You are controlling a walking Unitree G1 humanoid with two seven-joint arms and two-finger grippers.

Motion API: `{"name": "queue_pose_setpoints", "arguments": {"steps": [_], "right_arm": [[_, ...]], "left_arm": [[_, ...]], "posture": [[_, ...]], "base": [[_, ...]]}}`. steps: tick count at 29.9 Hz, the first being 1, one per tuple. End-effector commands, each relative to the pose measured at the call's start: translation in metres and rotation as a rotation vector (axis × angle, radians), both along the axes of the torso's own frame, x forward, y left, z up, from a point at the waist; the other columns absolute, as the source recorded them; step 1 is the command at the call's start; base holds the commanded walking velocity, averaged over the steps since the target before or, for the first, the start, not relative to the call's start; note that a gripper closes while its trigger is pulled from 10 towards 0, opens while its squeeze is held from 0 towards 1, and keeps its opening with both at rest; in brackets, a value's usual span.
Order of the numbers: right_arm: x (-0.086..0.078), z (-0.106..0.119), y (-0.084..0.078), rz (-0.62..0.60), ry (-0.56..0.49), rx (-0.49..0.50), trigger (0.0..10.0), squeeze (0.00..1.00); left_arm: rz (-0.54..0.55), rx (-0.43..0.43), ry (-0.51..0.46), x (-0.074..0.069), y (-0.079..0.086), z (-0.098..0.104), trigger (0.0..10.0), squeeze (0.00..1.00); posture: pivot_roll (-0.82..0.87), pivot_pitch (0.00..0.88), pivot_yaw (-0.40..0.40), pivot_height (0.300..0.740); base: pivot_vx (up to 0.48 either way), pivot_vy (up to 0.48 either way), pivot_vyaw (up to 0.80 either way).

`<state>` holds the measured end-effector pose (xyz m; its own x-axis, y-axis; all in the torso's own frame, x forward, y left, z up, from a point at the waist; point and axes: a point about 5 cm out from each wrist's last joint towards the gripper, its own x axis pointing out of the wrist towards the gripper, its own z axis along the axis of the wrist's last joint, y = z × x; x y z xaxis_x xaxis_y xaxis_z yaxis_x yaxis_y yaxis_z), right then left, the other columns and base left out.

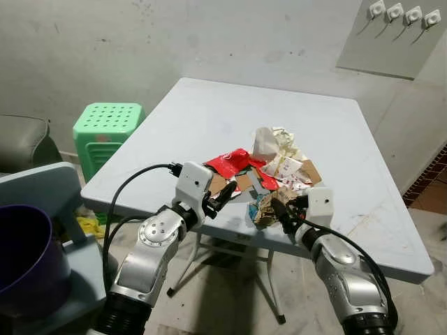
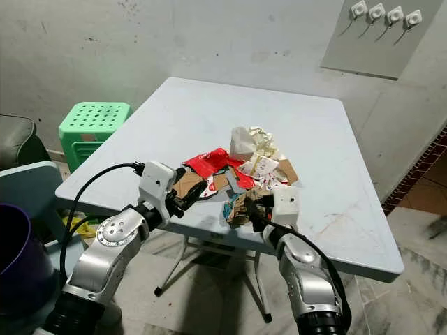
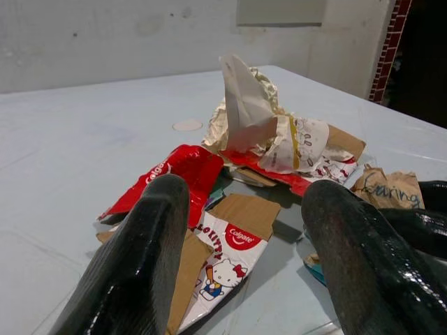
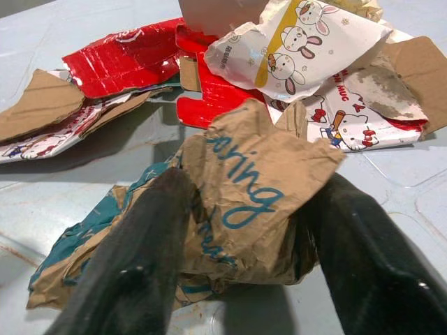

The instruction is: Picking trash to rubbish bin

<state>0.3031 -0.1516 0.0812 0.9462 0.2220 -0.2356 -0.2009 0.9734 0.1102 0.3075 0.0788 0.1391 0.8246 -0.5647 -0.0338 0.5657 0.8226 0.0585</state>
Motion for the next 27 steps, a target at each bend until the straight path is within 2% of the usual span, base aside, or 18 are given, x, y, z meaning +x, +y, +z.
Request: {"name": "queue_pose_setpoints", "arguments": {"steps": [1,12,14,17,19,22,23,27], "right_arm": [[-0.004,-0.004,-0.001,0.003,0.016,-0.031,0.0,0.00],[-0.008,-0.004,-0.002,0.011,0.004,-0.040,0.0,0.00],[-0.009,0.002,-0.002,0.034,-0.044,-0.006,0.0,0.00],[-0.009,0.005,-0.003,0.023,-0.063,0.004,0.0,0.00],[-0.009,0.013,-0.002,0.067,-0.133,0.014,0.0,0.00],[-0.009,0.020,-0.003,0.084,-0.175,0.046,0.0,0.00],[-0.008,0.024,-0.004,0.090,-0.195,0.086,0.0,0.00],[-0.006,0.036,-0.006,0.075,-0.264,0.118,0.0,0.00]], "left_arm": [[-0.014,0.011,-0.029,0.000,-0.003,0.006,10.0,0.00],[-0.005,0.018,-0.036,0.000,-0.002,0.006,10.0,0.00],[-0.005,0.017,-0.039,0.001,-0.002,0.006,10.0,0.00],[-0.005,0.018,-0.041,0.001,-0.002,0.006,10.0,0.00],[-0.007,0.015,-0.046,0.002,-0.002,0.007,10.0,0.00],[-0.010,0.010,-0.052,0.003,-0.001,0.009,10.0,0.00],[-0.011,0.007,-0.055,0.003,0.000,0.010,10.0,0.00],[-0.014,0.005,-0.057,0.005,0.003,0.011,10.0,0.00]], "posture": [[-0.02,0.000,-0.058,0.740],[-0.02,0.000,-0.059,0.740],[-0.02,0.000,-0.059,0.740],[-0.02,0.000,-0.059,0.740],[-0.02,0.000,-0.059,0.740],[-0.02,0.000,-0.059,0.740],[-0.02,0.000,-0.059,0.740],[-0.02,0.000,-0.058,0.740]], "base": [[0.000,0.000,0.00],[0.000,0.000,0.00],[0.000,0.000,0.00],[0.000,0.000,0.00],[0.000,0.000,0.00],[0.000,0.000,0.00],[0.000,0.000,0.00],[0.000,0.000,0.00]]}}
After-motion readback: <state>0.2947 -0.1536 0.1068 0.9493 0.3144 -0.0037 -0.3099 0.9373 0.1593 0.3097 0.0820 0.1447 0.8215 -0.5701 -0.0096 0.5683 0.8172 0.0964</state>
